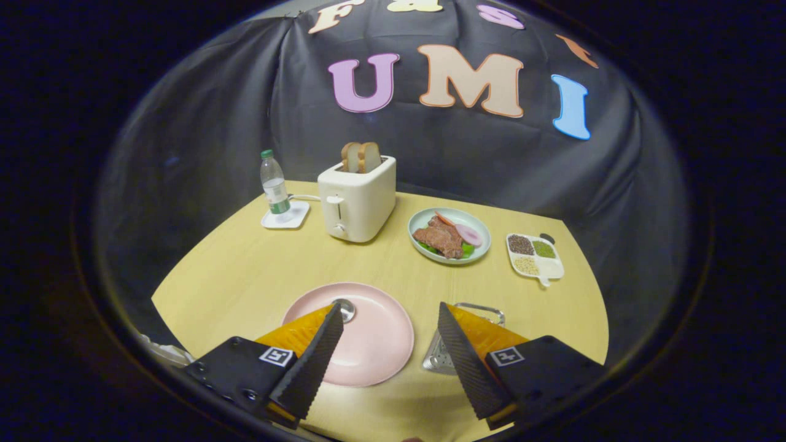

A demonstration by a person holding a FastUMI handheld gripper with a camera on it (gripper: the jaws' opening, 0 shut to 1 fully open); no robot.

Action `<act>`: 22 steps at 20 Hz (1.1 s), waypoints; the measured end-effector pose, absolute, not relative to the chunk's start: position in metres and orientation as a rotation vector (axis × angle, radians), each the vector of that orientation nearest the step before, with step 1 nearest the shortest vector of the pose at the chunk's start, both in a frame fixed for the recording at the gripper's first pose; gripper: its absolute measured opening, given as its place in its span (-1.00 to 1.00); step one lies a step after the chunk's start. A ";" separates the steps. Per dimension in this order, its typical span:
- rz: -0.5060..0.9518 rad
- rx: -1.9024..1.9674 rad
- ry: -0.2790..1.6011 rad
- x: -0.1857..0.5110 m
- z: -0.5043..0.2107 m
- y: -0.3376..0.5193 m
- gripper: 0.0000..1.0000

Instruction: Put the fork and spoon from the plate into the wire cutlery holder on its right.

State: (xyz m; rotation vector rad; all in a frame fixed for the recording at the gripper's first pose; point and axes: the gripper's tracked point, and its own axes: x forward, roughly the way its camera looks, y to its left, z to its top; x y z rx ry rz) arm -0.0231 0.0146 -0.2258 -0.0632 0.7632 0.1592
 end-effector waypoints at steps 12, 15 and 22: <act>0.126 -0.044 0.788 -0.046 -0.289 0.061 0.99; 0.135 -0.056 0.838 -0.054 -0.309 0.069 0.98; 0.168 -0.077 0.922 -0.072 -0.342 0.087 0.97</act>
